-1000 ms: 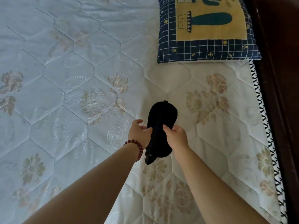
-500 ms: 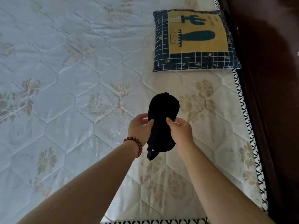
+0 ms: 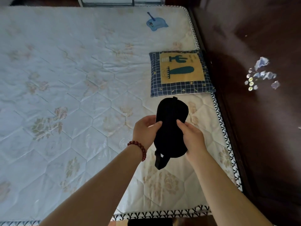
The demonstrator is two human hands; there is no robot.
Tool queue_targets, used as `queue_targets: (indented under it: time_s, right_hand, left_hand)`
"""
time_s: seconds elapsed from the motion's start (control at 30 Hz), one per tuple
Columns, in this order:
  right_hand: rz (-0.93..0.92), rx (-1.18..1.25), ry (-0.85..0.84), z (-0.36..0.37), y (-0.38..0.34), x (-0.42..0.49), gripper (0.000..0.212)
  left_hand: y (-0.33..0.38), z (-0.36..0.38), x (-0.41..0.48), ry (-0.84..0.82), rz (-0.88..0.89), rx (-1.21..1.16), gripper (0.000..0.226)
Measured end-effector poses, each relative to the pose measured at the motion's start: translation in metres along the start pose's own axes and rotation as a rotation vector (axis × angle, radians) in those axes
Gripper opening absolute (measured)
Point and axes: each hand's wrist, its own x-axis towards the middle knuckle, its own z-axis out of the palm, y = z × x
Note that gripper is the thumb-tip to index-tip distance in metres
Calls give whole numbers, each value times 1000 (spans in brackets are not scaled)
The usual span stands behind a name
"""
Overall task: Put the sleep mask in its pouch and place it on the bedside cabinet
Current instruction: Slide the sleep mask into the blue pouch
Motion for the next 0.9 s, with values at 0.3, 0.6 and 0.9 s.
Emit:
queue_targets:
  time_s: [0.3,0.6,0.9]
  right_hand:
    - [116,349,-148,-18,-53,-55,27]
    - [51,399,-258,-32,-75,-88,24]
    - [49,302,-256,-47,-71,-102,20]
  left_hand:
    - [67,3,-57,3,28,-121,15]
    - [97,4,-101,-15,34,-206,19]
    - [87,4,-125,-132,-9,-190,40]
